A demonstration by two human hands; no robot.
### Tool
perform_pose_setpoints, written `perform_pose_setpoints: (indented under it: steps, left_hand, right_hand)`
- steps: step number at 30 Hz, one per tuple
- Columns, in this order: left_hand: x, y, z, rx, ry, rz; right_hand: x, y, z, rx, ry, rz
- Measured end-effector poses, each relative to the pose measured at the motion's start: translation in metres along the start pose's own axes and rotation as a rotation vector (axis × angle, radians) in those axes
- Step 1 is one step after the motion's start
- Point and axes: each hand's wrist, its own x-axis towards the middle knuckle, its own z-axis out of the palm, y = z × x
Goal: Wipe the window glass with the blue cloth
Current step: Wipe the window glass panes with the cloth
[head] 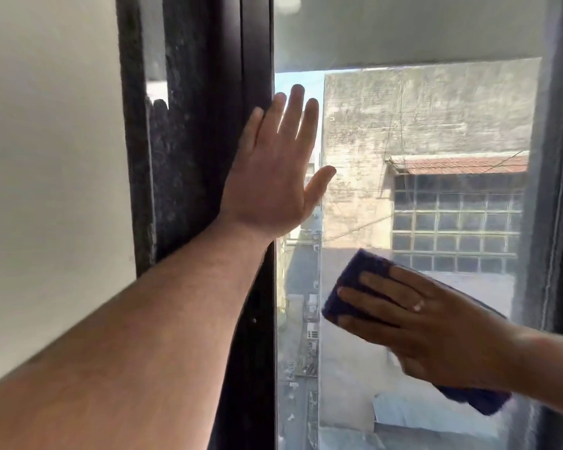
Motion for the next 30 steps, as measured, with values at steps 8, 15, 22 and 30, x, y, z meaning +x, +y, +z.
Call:
perform_pose_setpoints:
  steps: [8, 15, 22, 30]
  left_hand:
    - [0.001, 0.002, -0.002, -0.001, -0.028, -0.011]
    - [0.0, 0.001, -0.003, -0.009, -0.05, -0.008]
    - [-0.001, 0.003, -0.004, -0.006, -0.036, -0.01]
    - [-0.002, 0.0, -0.002, -0.006, -0.035, 0.003]
  right_hand:
    - [0.009, 0.098, -0.014, 0.034, 0.073, 0.731]
    - [0.011, -0.044, 0.004, 0.07, -0.019, 0.094]
    - [-0.043, 0.086, -0.006, 0.11, 0.081, 0.781]
    - [0.03, 0.062, -0.013, 0.074, 0.135, 0.583]
